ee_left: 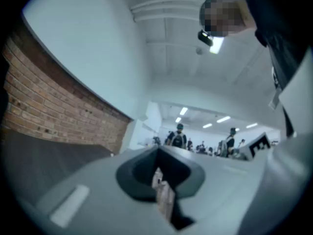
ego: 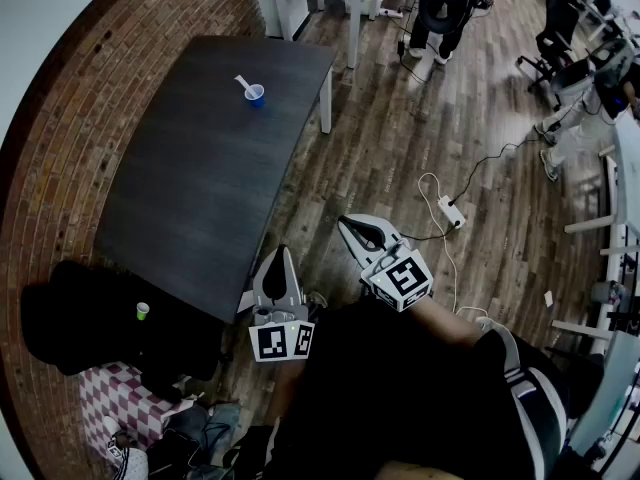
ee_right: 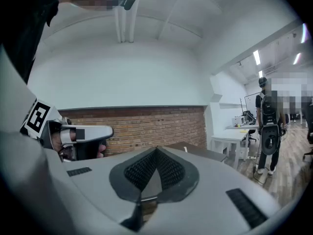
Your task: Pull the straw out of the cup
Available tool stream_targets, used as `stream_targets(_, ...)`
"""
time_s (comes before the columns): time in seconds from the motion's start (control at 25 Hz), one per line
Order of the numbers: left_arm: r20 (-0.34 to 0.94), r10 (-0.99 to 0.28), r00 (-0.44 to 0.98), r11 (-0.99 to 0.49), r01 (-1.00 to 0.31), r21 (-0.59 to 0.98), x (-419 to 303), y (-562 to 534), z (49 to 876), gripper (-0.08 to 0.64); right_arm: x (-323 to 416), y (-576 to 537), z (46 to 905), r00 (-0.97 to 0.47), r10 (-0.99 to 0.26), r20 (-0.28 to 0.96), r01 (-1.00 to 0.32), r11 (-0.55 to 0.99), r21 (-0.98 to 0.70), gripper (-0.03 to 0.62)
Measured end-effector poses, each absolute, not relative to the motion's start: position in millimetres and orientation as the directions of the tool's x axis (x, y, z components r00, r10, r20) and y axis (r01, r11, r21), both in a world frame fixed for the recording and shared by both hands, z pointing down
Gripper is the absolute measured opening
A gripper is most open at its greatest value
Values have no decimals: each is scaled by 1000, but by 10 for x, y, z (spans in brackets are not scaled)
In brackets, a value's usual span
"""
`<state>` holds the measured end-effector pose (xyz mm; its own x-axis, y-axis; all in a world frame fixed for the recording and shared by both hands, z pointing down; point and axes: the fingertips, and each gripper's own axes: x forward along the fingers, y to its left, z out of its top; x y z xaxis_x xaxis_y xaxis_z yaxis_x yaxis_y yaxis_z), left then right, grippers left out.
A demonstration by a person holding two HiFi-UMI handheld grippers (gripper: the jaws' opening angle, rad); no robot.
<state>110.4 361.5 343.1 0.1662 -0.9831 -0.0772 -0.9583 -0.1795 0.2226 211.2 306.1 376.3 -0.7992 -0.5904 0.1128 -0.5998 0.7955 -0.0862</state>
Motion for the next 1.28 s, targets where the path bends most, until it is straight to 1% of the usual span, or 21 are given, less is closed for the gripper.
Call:
stream_targets(0.76, -84, -984, 155, -171, -957, 236, 938, 3668, 3425, 5, 1977, 3100, 3730, -801, -590, 100, -598, 794, -106, 5)
stream_targets(1.0, -84, -984, 154, -171, -954, 248, 733, 3753, 3464, 5, 1791, 3179, 3743, -795, -596, 111, -606, 790, -92, 5)
stream_targets(1.28, -87, -982, 166, -184, -946, 268, 311, 3899, 3498, 5, 1403, 3328, 3738, -779, -615, 122, -626, 775, -88, 5)
